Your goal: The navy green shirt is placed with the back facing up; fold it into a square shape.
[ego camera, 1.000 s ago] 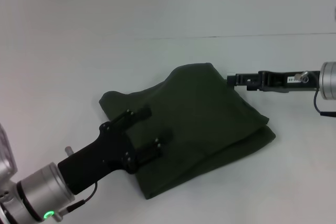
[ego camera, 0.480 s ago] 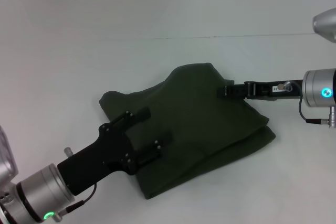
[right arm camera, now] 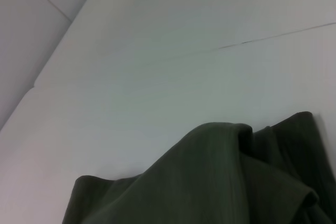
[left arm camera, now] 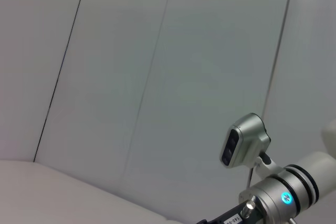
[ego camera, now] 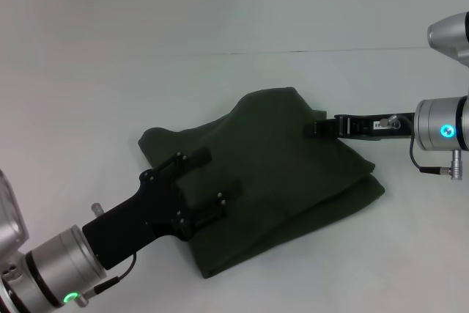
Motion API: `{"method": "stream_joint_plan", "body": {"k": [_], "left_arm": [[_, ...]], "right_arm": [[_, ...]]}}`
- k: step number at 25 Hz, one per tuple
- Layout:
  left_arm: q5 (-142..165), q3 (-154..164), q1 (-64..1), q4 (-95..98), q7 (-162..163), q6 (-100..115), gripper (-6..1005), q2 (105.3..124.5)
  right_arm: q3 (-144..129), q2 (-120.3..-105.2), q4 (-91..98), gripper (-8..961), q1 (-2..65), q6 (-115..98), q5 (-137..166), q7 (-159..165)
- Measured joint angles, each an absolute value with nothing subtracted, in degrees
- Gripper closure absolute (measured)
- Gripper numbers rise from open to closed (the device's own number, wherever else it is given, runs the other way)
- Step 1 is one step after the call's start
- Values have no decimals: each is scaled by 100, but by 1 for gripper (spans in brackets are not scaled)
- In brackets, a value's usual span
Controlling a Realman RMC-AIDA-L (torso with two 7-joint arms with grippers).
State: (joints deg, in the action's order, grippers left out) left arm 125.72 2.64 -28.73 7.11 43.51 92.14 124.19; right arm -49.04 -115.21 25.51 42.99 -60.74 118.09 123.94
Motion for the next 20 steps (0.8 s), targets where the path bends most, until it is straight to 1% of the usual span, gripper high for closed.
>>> {"method": "stream_joint_plan", "body": {"k": [8,13,19,20], "left_arm": [[12567,263,-2884,705,4357,9151,220,12419],[12565,254,-2867,711,4359,9148,222,12419],[12559,255,-2852,706,4358,9148,220,12419],[12559,255,-2850,707,4359,9147,220,12418]], "right_arm": [[-4837,-11541,2549,549,4291,-6070,11713,12214],[-4829,-11572,2568,762,4243,-6202,11409,11833],[-4825,-11581,2645,908,4156,-6560,10992,11340],[-4824,-11593,2704,907,4121,-6634,10947,11288]]}}
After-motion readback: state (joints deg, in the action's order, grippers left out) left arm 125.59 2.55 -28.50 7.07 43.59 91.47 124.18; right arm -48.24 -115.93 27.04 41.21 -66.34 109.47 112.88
